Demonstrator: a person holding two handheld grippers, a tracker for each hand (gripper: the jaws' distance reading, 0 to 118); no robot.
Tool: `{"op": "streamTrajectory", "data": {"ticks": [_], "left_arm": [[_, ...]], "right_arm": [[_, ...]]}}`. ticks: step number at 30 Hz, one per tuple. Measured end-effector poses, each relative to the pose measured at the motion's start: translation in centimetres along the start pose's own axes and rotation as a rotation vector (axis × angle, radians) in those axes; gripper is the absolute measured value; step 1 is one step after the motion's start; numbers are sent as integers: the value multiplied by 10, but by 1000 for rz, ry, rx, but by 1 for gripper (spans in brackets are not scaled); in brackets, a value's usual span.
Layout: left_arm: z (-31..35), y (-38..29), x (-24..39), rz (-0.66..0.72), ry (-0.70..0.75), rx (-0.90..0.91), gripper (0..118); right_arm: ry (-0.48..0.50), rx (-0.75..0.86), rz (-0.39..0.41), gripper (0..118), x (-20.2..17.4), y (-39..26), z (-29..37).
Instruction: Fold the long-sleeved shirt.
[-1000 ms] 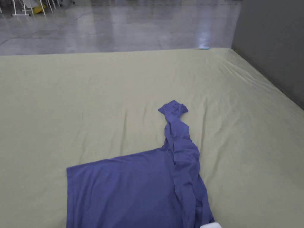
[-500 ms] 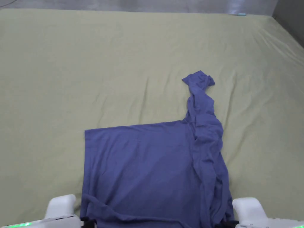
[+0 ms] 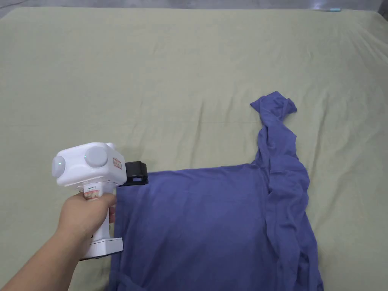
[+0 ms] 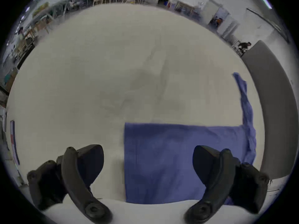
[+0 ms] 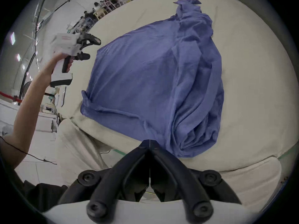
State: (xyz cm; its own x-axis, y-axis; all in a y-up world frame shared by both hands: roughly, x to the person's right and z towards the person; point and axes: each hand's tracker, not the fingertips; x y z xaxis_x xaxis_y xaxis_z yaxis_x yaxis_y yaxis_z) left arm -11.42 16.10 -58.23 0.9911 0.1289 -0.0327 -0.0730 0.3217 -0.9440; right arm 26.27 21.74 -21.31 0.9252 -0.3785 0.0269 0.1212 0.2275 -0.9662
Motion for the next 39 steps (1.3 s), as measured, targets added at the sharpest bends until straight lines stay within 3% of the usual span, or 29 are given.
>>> {"op": "streamTrajectory", "data": {"ticks": [1,2,3,4,5,6,7,10,12,13,14,15,17,20,22,23,24,25,26,28,29,30,35,39], "left_arm": [[0,-9,9,-17,22,-22,111],[6,-21,19,-49,70,-45,97],[8,-29,29,-146,205,-34,88],[21,-38,39,-210,174,38,82],[29,-43,47,-249,185,40,64],[23,-37,45,-284,164,15,17],[29,-38,48,-300,121,19,2],[40,-42,55,-217,-31,-4,2],[47,-41,52,-160,-76,12,2],[53,-41,51,-136,-81,34,2],[57,-40,49,-120,-85,52,2],[63,-39,46,-96,-98,61,2],[73,-38,40,-40,-117,76,2],[81,-33,36,-39,-112,86,2],[84,-32,36,-47,-108,91,2],[84,-31,36,-47,-109,90,2],[84,-30,36,-45,-110,89,2],[84,-30,36,-41,-111,88,2],[84,-30,36,-40,-109,91,2],[83,-27,35,-37,-109,91,2],[84,-27,35,-35,-111,91,2],[86,-29,34,-32,-112,96,2],[121,-24,31,1,-159,154,2],[182,-12,38,-29,-196,262,2]], "right_arm": [[-8,2,-3,3,1,2,1],[-16,0,-7,3,3,6,1],[-26,-5,-11,3,6,11,2],[-35,-6,-17,3,9,17,4],[-47,-7,-25,3,12,24,5],[-73,-3,-25,3,15,36,7],[-111,12,-6,3,19,53,8],[-163,109,62,3,28,128,15],[-135,218,105,3,36,193,17],[-127,260,111,11,42,229,15],[-122,280,108,48,49,261,8],[-130,257,112,118,58,299,-4],[-150,151,68,110,83,356,-32],[-269,77,-79,112,112,413,-73],[-272,25,-131,106,103,424,-94],[-288,5,-158,90,103,424,-100],[-307,-9,-183,66,107,425,-106],[-318,-11,-188,62,109,426,-110],[-401,-15,-172,58,104,424,-109],[-370,5,-85,53,97,421,-99],[-398,13,-42,33,92,418,-95],[-409,24,5,5,88,413,-88],[-235,171,-11,5,91,403,-16],[-293,281,184,5,49,380,76]]}}
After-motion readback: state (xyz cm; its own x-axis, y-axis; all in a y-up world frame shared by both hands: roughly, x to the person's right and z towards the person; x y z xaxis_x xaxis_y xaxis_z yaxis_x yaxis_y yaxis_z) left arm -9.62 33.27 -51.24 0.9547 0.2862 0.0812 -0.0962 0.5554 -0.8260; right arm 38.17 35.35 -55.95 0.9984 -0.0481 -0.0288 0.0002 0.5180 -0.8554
